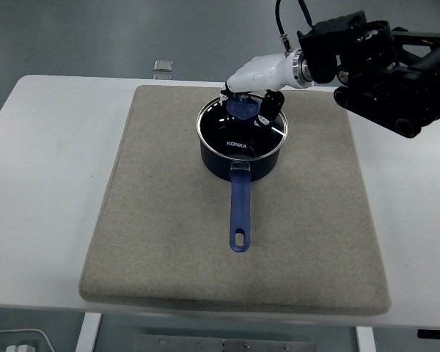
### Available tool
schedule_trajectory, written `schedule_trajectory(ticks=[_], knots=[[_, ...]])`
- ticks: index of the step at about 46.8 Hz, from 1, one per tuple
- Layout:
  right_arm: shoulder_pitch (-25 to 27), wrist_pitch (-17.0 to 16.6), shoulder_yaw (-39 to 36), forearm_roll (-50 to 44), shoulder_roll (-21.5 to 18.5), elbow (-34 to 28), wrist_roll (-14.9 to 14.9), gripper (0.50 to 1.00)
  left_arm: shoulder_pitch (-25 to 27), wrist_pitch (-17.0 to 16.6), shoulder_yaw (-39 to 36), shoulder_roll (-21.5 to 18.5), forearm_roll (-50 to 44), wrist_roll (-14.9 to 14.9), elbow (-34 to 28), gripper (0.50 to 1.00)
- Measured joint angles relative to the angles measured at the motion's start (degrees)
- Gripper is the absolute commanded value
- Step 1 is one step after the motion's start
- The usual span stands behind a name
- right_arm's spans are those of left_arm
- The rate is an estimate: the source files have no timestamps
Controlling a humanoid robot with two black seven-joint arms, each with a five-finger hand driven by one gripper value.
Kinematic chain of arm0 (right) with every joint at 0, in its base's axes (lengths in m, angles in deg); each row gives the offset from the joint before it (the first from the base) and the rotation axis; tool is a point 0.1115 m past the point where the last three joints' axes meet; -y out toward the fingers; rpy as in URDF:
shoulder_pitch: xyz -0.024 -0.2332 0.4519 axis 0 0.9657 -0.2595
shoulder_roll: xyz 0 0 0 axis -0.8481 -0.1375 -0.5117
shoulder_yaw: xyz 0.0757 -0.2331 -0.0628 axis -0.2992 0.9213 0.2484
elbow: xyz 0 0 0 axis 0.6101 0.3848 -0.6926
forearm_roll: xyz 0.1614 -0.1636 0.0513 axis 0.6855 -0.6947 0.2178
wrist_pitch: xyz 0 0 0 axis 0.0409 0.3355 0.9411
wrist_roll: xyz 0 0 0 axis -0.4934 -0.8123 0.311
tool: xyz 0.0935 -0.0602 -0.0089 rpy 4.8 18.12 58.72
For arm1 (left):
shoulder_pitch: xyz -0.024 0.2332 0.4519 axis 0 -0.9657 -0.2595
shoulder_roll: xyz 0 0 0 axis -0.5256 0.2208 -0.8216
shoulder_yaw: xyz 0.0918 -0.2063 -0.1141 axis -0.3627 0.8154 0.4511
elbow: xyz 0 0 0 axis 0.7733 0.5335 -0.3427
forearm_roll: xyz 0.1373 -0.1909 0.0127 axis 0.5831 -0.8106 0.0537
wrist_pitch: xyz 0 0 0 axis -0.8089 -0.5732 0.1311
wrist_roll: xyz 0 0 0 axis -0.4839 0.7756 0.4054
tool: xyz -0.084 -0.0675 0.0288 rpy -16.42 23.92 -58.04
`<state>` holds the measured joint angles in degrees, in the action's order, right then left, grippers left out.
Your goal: Lift the pot lid and place it to the right of the pot.
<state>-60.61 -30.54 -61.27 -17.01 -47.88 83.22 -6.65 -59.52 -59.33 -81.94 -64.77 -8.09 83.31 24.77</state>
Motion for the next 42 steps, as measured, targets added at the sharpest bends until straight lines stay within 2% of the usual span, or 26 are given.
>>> schedule_trajectory(ticks=[8, 14, 18, 22, 30, 42], knots=[[0.0, 0.0, 0.0, 0.1, 0.0, 0.0, 0.0, 0.707, 0.0, 0.0, 0.0, 0.0, 0.0, 0.0, 0.0, 1.000], [-0.1, -0.1, 0.0, 0.1, 0.0, 0.0, 0.0, 0.680, -0.1, 0.0, 0.0, 0.0, 0.0, 0.0, 0.0, 1.000], [-0.1, -0.1, 0.0, 0.1, 0.0, 0.0, 0.0, 0.648, 0.0, 0.0, 0.0, 0.0, 0.0, 0.0, 0.0, 1.000], [-0.1, -0.5, 0.0, 0.2, 0.0, 0.0, 0.0, 0.584, 0.0, 0.0, 0.0, 0.0, 0.0, 0.0, 0.0, 1.000], [-0.2, -2.2, -0.9, 0.7, 0.0, 0.0, 0.0, 0.505, 0.0, 0.0, 0.0, 0.0, 0.0, 0.0, 0.0, 1.000], [-0.4, -2.6, -1.0, 0.9, 0.1, 0.0, 0.0, 0.500, 0.0, 0.0, 0.0, 0.0, 0.0, 0.0, 0.0, 1.000]])
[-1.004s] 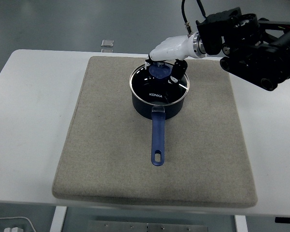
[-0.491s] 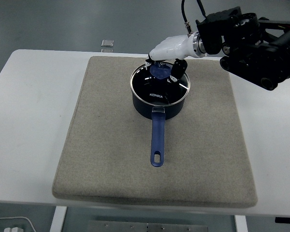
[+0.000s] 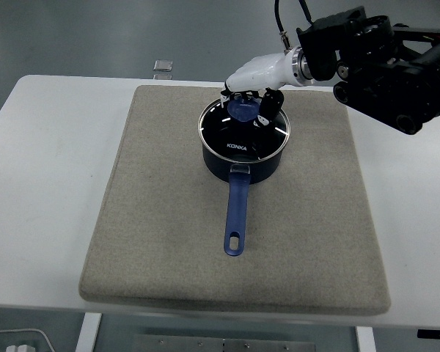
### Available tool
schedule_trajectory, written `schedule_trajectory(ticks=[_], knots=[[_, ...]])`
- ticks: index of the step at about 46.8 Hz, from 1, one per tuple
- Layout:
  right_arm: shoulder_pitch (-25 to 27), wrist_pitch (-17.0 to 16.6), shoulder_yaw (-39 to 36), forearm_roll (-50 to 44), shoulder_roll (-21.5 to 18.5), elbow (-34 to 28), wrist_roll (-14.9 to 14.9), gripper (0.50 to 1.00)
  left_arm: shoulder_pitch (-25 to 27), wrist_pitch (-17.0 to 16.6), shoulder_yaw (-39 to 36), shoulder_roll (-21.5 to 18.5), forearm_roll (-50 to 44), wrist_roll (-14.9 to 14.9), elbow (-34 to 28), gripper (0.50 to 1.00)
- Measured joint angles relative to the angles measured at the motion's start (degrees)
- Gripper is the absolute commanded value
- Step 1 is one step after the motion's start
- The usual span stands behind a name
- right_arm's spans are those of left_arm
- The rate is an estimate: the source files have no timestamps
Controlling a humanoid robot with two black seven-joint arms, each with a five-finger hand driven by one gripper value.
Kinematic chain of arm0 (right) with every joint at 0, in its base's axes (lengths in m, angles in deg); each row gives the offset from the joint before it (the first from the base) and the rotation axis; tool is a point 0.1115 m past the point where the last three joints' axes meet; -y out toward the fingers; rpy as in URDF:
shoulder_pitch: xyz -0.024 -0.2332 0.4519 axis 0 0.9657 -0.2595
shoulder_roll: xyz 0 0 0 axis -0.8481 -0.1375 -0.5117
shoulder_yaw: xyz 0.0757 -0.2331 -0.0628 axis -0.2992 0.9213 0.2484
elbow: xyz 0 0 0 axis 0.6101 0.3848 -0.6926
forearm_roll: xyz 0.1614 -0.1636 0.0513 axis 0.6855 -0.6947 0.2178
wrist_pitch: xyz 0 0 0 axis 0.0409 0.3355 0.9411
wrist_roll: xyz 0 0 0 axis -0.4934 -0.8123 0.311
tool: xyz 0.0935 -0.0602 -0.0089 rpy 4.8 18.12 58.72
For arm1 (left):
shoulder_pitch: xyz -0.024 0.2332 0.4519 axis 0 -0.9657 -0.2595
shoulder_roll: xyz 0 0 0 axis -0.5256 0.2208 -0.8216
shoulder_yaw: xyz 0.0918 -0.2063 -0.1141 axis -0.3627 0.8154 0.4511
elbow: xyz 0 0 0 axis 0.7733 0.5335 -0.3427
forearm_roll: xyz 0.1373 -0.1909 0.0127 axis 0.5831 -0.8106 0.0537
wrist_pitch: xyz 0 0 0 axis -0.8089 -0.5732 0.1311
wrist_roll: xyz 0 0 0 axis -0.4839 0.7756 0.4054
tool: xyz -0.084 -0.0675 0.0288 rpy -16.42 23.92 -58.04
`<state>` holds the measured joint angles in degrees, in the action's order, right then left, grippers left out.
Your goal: Lift the pot lid and place it to the right of the pot.
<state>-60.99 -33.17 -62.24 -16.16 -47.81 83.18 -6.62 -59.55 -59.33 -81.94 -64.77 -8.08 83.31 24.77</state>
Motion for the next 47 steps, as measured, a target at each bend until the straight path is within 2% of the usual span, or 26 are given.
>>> schedule_trajectory(ticks=[17, 24, 35, 47], knots=[[-0.6, -1.1, -0.4, 1.0, 0.2, -0.1, 0.2, 0.500, 0.0, 0.0, 0.0, 0.0, 0.0, 0.0, 0.0, 1.000], [-1.5, -3.7, -1.3, 3.2, 0.6, -0.3, 0.4, 0.500, 0.0, 0.0, 0.0, 0.0, 0.0, 0.0, 0.0, 1.000], [-2.6, -6.0, -2.2, 4.5, 1.2, -0.3, 0.5, 0.500, 0.0, 0.0, 0.0, 0.0, 0.0, 0.0, 0.0, 1.000], [-3.3, -7.8, -2.1, 5.0, 4.5, -0.6, 0.7, 0.500, 0.0, 0.0, 0.0, 0.0, 0.0, 0.0, 0.0, 1.000]])
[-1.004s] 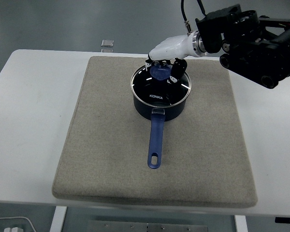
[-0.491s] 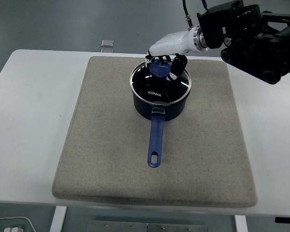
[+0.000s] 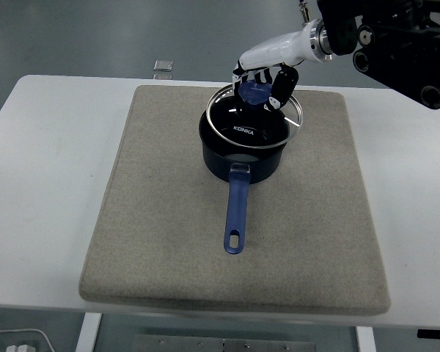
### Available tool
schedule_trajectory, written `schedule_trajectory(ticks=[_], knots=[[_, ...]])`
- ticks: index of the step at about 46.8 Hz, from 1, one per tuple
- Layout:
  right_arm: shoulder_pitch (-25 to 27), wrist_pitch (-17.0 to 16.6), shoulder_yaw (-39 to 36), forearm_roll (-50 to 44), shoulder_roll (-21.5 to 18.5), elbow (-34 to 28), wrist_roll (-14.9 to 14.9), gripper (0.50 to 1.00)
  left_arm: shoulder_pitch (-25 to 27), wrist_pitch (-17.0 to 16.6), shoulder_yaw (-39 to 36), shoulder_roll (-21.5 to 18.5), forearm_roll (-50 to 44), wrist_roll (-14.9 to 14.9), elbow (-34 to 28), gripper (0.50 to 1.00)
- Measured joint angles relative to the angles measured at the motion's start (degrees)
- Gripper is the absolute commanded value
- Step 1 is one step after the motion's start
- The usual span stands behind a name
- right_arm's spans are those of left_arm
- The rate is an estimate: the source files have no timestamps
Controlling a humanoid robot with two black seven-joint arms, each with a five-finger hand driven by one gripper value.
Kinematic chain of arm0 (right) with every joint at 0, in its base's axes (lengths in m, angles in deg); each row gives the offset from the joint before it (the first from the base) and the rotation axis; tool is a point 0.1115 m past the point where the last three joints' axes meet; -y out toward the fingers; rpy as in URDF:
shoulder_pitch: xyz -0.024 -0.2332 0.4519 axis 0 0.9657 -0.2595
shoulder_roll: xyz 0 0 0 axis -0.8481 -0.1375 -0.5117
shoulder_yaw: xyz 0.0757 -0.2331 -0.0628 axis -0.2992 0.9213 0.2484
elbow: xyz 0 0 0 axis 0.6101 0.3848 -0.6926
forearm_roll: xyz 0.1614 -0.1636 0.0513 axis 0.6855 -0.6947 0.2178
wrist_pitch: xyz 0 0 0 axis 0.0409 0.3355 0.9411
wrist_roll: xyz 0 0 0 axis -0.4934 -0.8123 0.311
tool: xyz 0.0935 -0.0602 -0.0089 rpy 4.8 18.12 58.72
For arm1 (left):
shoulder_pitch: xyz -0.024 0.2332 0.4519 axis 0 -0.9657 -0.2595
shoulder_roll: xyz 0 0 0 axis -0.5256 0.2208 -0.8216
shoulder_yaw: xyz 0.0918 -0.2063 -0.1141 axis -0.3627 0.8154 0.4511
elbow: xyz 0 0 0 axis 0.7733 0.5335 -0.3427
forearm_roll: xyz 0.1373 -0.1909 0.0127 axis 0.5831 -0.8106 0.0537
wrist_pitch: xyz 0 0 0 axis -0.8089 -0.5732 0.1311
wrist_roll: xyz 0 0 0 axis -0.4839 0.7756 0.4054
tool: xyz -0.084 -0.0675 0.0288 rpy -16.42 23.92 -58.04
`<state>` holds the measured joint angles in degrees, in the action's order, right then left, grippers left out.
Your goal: Lift the pot lid and place it to the right of the pot.
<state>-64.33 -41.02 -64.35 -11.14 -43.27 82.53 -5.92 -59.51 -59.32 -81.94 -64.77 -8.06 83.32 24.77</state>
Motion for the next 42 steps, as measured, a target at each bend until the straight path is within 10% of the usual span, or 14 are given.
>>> schedule_trajectory(ticks=[42], knots=[[3.3, -0.9, 0.1, -0.2, 11.1, -0.1, 4.5, 0.500, 0.0, 0.0, 0.0, 0.0, 0.0, 0.0, 0.0, 1.000]])
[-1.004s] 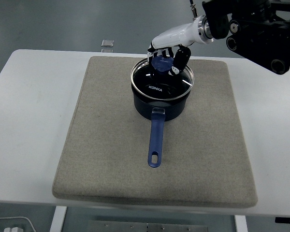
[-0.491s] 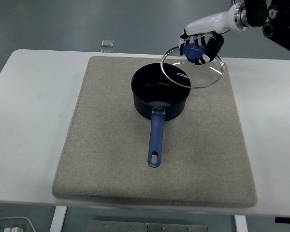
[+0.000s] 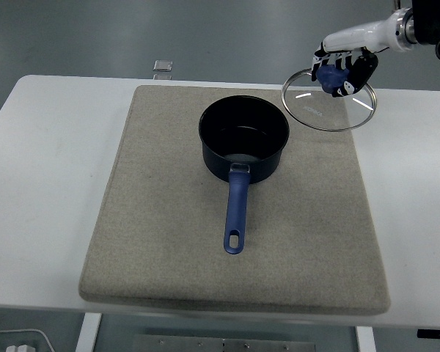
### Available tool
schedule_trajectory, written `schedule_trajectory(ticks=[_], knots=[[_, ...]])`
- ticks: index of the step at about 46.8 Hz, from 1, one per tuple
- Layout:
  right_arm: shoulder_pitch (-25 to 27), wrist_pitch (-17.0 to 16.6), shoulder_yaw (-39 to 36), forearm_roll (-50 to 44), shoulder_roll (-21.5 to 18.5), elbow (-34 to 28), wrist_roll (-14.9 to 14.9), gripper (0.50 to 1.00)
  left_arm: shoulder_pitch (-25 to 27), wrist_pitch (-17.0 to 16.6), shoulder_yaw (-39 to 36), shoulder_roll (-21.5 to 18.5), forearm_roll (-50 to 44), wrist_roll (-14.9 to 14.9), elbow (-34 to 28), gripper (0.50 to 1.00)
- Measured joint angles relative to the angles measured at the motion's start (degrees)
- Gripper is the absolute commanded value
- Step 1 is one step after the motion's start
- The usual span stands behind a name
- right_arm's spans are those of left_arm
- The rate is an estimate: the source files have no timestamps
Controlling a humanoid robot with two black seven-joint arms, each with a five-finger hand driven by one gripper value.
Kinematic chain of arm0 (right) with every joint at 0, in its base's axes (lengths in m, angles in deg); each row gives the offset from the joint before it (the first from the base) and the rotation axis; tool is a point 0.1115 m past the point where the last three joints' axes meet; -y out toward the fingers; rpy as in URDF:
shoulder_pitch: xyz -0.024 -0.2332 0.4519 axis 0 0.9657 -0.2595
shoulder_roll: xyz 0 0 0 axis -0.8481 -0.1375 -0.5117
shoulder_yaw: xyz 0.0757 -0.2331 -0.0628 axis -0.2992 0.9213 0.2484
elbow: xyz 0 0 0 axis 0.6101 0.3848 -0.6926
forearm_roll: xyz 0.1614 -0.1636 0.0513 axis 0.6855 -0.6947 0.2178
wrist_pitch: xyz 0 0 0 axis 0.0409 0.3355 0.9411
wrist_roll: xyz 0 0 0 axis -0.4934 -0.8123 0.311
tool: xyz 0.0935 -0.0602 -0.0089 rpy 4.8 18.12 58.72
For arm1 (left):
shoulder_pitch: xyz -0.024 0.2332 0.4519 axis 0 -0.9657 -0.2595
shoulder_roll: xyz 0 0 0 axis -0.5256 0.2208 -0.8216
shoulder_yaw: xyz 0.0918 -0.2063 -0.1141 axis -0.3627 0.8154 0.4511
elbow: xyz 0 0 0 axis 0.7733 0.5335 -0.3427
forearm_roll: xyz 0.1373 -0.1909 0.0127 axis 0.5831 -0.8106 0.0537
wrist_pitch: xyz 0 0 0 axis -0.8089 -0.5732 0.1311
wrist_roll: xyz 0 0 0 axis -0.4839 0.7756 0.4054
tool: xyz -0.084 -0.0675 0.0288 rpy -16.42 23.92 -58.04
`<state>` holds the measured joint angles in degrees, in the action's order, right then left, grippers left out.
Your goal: Lift the pot lid and place it to the right of the pot.
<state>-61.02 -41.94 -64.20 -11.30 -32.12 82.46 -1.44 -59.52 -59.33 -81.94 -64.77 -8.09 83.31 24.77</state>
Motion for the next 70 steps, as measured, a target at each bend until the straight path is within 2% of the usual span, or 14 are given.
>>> schedule_trajectory(ticks=[10, 37, 51, 59, 63, 70], knots=[[2.1, 2.2, 0.0, 0.0, 0.4, -0.3, 0.6, 0.500, 0.0, 0.0, 0.0, 0.0, 0.0, 0.0, 0.0, 1.000], [10.5, 8.9, -0.3, 0.1, -0.5, -6.3, 0.6, 0.500, 0.0, 0.0, 0.0, 0.0, 0.0, 0.0, 0.0, 1.000], [12.6, 10.6, -0.3, 0.1, -1.1, -6.6, 0.6, 0.500, 0.0, 0.0, 0.0, 0.0, 0.0, 0.0, 0.0, 1.000], [13.1, 11.2, -0.3, 0.2, -1.9, -6.6, 0.7, 0.535, 0.0, 0.0, 0.0, 0.0, 0.0, 0.0, 0.0, 1.000], [13.7, 11.3, -0.3, 0.2, -2.2, -6.6, 0.7, 0.568, -0.1, 0.0, 0.0, 0.0, 0.0, 0.0, 0.0, 1.000], [14.2, 11.4, -0.3, 0.2, -2.8, -6.5, 0.7, 0.582, 0.0, 0.0, 0.0, 0.0, 0.0, 0.0, 0.0, 1.000]])
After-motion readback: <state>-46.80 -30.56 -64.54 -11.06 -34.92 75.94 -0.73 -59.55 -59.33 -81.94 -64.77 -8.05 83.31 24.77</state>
